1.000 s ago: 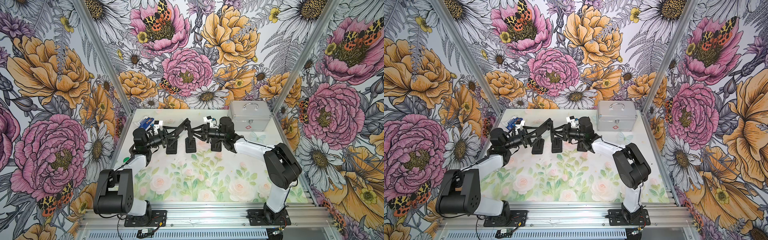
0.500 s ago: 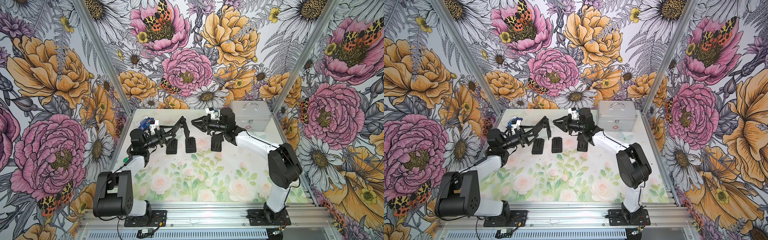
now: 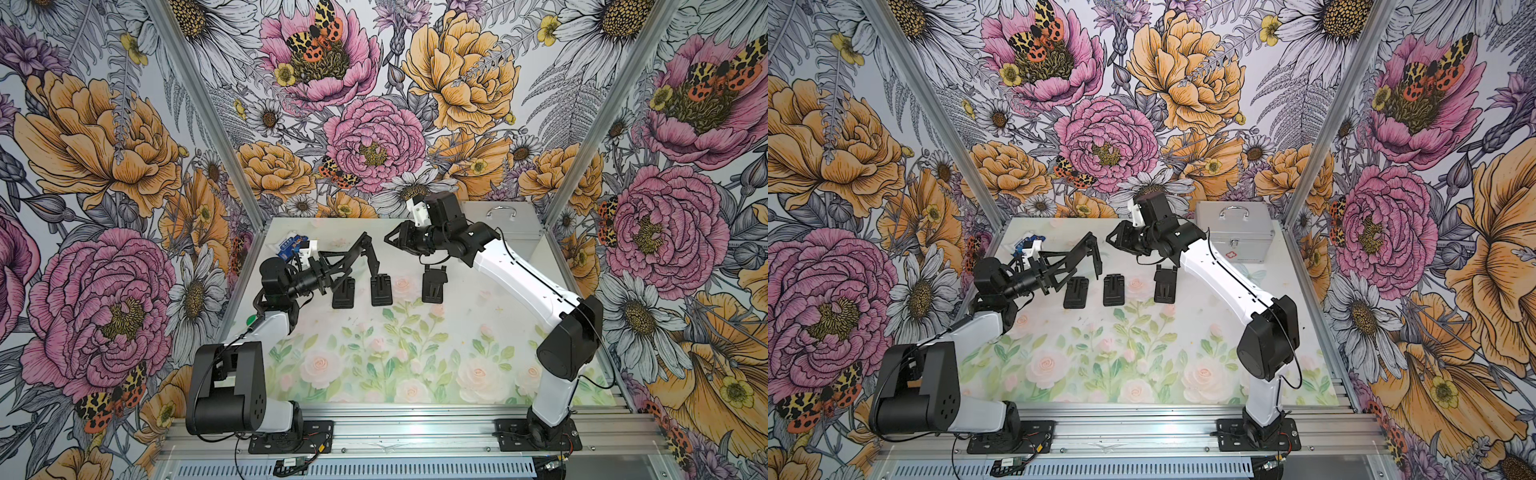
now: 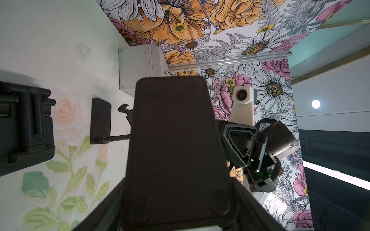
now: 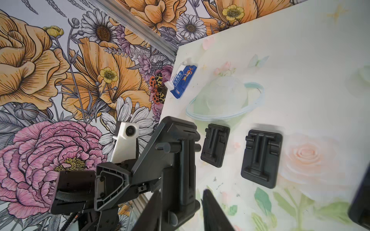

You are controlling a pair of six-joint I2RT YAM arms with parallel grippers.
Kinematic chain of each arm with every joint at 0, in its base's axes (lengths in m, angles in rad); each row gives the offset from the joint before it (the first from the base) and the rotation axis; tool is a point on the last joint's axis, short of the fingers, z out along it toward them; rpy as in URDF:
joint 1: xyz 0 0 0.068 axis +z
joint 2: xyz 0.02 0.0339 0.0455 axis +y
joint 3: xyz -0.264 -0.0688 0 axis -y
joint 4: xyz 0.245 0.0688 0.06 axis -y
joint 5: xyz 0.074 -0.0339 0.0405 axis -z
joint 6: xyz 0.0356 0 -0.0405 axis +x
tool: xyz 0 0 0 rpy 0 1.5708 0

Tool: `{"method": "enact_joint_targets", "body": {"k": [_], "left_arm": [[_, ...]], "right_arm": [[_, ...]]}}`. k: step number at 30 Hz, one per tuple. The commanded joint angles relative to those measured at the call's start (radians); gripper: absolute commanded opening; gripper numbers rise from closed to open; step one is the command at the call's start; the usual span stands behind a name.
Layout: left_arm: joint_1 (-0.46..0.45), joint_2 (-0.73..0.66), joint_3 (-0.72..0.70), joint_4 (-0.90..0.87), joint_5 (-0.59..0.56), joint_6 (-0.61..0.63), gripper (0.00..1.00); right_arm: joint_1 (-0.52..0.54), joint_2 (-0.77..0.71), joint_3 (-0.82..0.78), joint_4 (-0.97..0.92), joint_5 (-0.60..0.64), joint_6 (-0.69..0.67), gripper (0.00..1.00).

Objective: Open the phone stand

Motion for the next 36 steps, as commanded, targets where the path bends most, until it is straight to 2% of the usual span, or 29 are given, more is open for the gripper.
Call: {"method": "enact_joint_targets", "body": {"k": [1,5,9,36], "left_arm": [[-0.005,-0.023,-0.012,0.043,-0.016,0.038,0.45],[-0.006,-0.023,-0.014,0.041,-0.016,0.039,0.45],[-0.008,-0.029,-0.018,0.038,-0.018,0.039,0.45],[-0.014,-0.089,-0.047,0.003,-0.018,0.047,0.45]], "right_arm": [[0.070,0.028,0.104,-0.201,0.210,-0.182,0.38],[0.143,0.099,0.240,-0.317,0.360,-0.262,0.39],[0.200,0.134,0.297,-0.356,0.463,-0.301,0.40],[0.255,0.257,0.412,-0.372,0.496,-0.344,0.32]]}}
